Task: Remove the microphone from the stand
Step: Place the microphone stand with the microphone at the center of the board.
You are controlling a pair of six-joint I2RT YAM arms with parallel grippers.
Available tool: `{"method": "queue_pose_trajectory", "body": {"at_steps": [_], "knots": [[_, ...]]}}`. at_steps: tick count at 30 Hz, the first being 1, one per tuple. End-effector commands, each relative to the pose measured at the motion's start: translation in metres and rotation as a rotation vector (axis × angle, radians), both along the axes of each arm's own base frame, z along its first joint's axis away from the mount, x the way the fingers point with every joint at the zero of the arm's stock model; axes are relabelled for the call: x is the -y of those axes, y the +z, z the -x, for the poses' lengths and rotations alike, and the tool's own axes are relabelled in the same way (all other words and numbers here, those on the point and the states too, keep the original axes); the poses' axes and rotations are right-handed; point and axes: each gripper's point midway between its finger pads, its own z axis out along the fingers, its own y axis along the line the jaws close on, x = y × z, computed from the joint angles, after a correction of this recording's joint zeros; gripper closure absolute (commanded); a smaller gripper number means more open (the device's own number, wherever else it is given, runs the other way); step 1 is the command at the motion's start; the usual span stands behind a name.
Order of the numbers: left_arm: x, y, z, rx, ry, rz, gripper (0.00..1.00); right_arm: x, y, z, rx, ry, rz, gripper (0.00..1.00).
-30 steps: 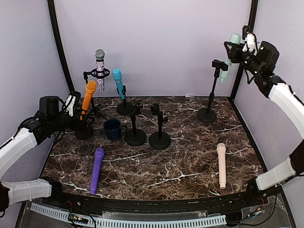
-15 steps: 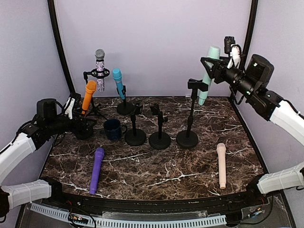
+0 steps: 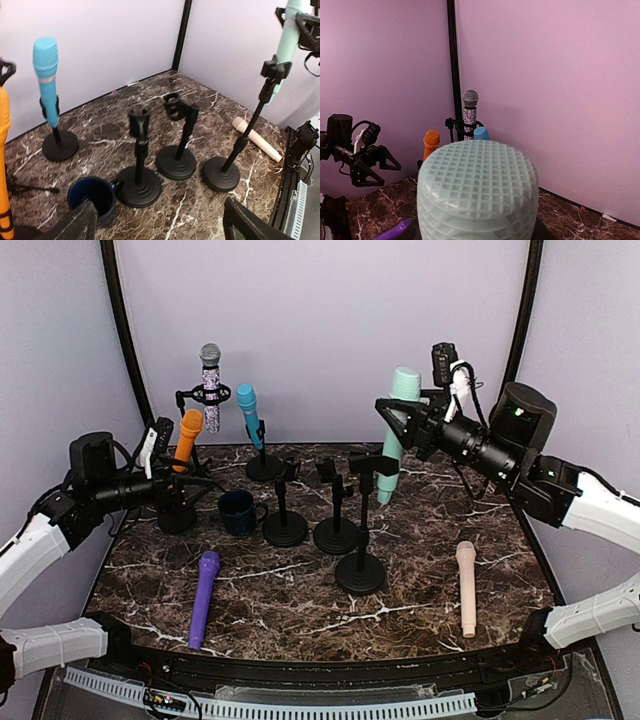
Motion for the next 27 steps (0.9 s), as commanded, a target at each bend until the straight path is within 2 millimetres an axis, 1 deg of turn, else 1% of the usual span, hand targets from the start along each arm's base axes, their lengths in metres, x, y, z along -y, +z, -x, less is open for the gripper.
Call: {"method": "queue_pose_trajectory", "body": {"at_steps": [1, 6, 10, 12, 15, 17, 22, 23, 24, 25, 26, 27], "knots": [[0.024, 0.053, 0.021, 0.123, -0.099, 0.049, 0.10, -0.006, 0.037, 0.019, 0.103, 0.071, -0.135, 1.00], [0.045, 0.069, 0.036, 0.116, -0.165, 0.110, 0.10, -0.026, 0.007, 0.028, 0.036, 0.158, -0.135, 1.00], [0.049, 0.084, 0.037, 0.133, -0.140, 0.163, 0.10, -0.039, -0.015, 0.033, 0.001, 0.169, -0.098, 1.00], [0.051, 0.089, 0.034, 0.124, -0.121, 0.188, 0.10, -0.042, -0.023, 0.033, -0.006, 0.151, -0.077, 1.00], [0.055, 0.093, 0.028, 0.080, -0.099, 0.225, 0.11, -0.044, -0.028, 0.035, -0.014, 0.138, -0.068, 1.00], [0.061, 0.097, 0.026, 0.057, -0.105, 0.247, 0.11, -0.042, -0.031, 0.035, -0.019, 0.125, -0.066, 1.00], [0.084, 0.112, 0.027, 0.030, -0.124, 0.304, 0.12, -0.038, -0.035, 0.035, -0.032, 0.098, -0.054, 1.00], [0.089, 0.120, 0.030, 0.030, -0.135, 0.325, 0.12, -0.036, -0.036, 0.035, -0.034, 0.090, -0.054, 1.00], [0.092, 0.119, 0.027, 0.014, -0.122, 0.334, 0.13, -0.035, -0.036, 0.035, -0.034, 0.086, -0.055, 1.00], [0.097, 0.126, 0.030, 0.021, -0.135, 0.349, 0.13, -0.034, -0.037, 0.035, -0.036, 0.082, -0.054, 1.00], [0.100, 0.125, 0.027, 0.006, -0.125, 0.356, 0.13, -0.033, -0.037, 0.035, -0.037, 0.077, -0.055, 1.00], [0.107, 0.131, 0.031, 0.010, -0.142, 0.368, 0.13, -0.033, -0.038, 0.035, -0.040, 0.074, -0.053, 1.00]]}}
